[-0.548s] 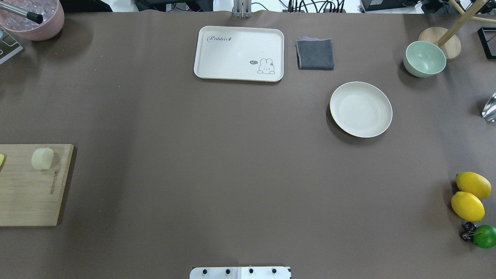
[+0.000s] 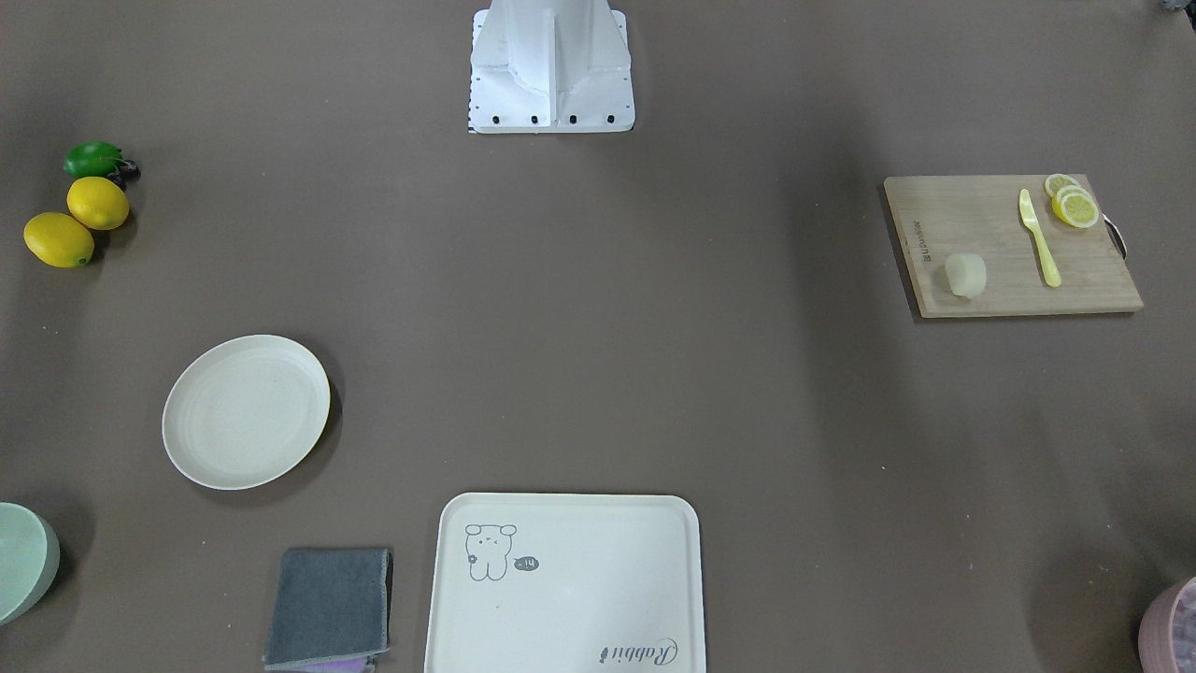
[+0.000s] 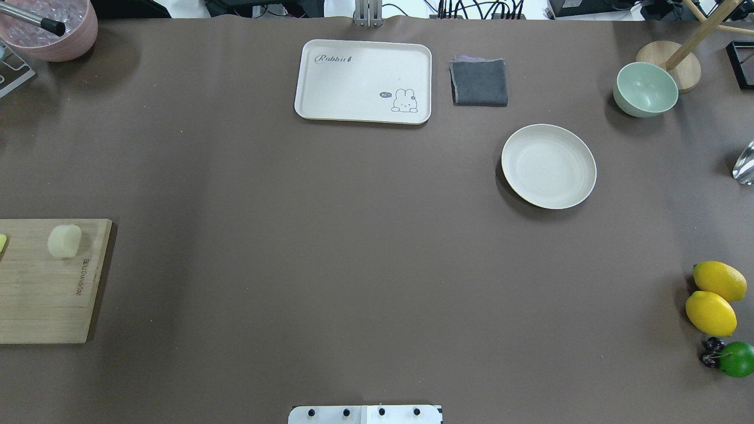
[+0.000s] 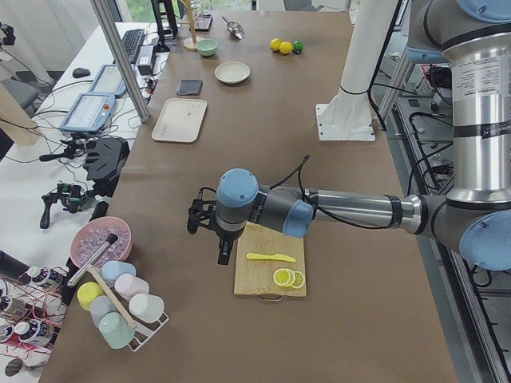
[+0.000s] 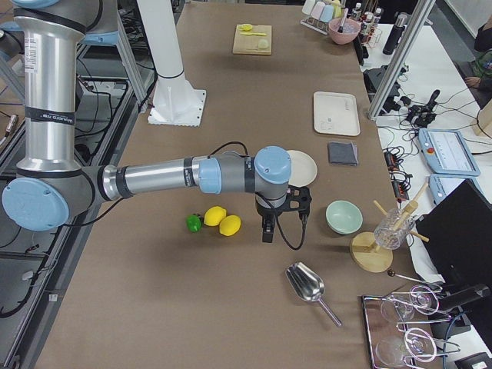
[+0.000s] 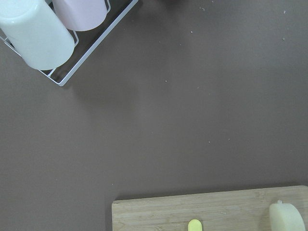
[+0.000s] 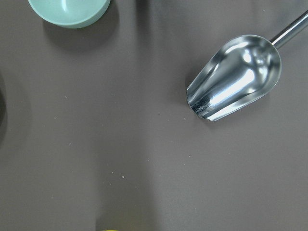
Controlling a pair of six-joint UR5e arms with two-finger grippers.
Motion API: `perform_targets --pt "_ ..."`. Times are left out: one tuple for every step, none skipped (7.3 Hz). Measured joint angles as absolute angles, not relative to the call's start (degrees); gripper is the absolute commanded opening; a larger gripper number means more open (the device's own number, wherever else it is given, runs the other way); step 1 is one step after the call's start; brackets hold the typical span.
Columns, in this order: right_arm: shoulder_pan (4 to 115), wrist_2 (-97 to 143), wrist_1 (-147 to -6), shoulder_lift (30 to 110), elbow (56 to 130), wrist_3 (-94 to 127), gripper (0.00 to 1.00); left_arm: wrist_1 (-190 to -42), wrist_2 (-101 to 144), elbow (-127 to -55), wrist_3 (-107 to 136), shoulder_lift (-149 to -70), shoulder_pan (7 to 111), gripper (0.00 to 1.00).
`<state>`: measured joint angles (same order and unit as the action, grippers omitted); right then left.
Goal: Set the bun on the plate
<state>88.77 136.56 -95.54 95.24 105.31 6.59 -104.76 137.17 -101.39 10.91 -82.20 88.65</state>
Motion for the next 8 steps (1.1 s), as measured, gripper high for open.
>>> perform_targets --pt "88.8 136.5 -95.5 95.3 105.3 6.6 1.00 -104.8 137.1 -101.3 11.0 -82.2 88.7 0.98" --pt "88.8 136.6 -95.5 95.3 105.2 6.6 1.00 -104.8 137.0 -101.2 11.0 -82.3 88.7 0.98" --pt "88.8 136.6 -95.5 95.3 105.3 6.5 1.00 -104.8 137.0 -101.1 11.0 -82.2 88.7 0.98" --pt "88.8 136.6 -95.5 95.3 105.3 6.4 1.00 -104.8 137.0 -101.0 11.0 -82.2 88.7 0.98" --pt "88.8 136.6 -95.5 95.3 105.4 6.3 1.00 -104.8 137.0 -101.0 11.0 -82.1 88.7 0.98" --pt "88.8 136.6 -95.5 95.4 105.5 6.3 1.00 -104.8 137.0 -101.0 11.0 -82.1 88.7 0.98" --pt "88.8 136.7 -95.5 95.5 105.5 6.1 1.00 -104.9 137.0 -101.0 11.0 -82.1 88.7 0.98" --pt "88.8 136.7 -95.4 95.7 105.5 5.9 1.00 -104.8 137.0 -101.0 11.0 -82.2 88.7 0.98"
